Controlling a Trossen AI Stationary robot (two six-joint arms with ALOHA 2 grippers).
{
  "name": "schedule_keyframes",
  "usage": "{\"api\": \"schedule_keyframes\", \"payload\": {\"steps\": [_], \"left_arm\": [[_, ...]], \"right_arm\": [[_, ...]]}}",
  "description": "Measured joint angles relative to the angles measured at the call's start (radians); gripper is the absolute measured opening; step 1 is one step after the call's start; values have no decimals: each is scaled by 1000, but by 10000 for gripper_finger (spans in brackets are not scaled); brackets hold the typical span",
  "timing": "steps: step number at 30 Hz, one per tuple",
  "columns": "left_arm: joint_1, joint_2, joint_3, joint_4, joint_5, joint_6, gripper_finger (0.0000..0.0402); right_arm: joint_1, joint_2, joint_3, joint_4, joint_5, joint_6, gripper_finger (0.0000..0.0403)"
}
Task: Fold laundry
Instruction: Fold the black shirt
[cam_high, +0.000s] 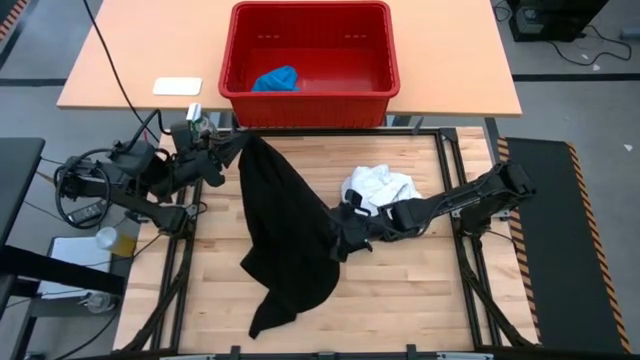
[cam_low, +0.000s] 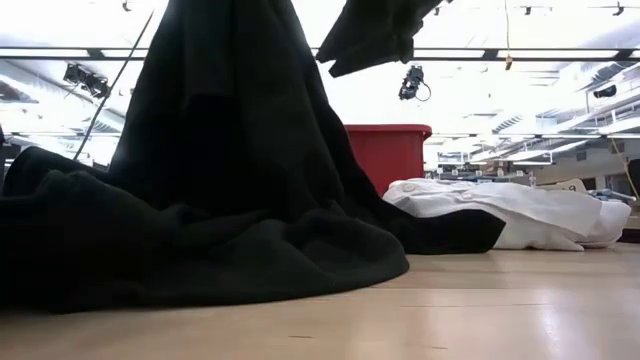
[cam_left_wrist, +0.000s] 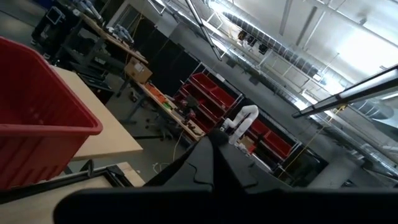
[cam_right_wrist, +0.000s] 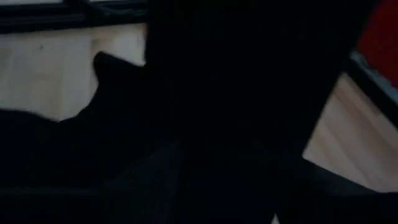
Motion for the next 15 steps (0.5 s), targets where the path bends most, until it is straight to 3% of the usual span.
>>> {"api": "schedule_keyframes", "payload": {"steps": [4, 7, 10, 15], "left_arm": [[0, 1, 0, 3, -9, 0, 4], [0, 15, 0, 9, -52, 15, 4], [0, 42, 0, 38, -112, 21, 4], [1, 82, 0, 152, -195, 83, 4]], "right_arm": [[-26, 11, 0, 19, 38, -16, 290], [-19, 27, 0, 74, 172, -28, 317], [3, 51, 1, 170, 313, -115, 321], [18, 120, 1, 273, 406, -261, 305]]}}
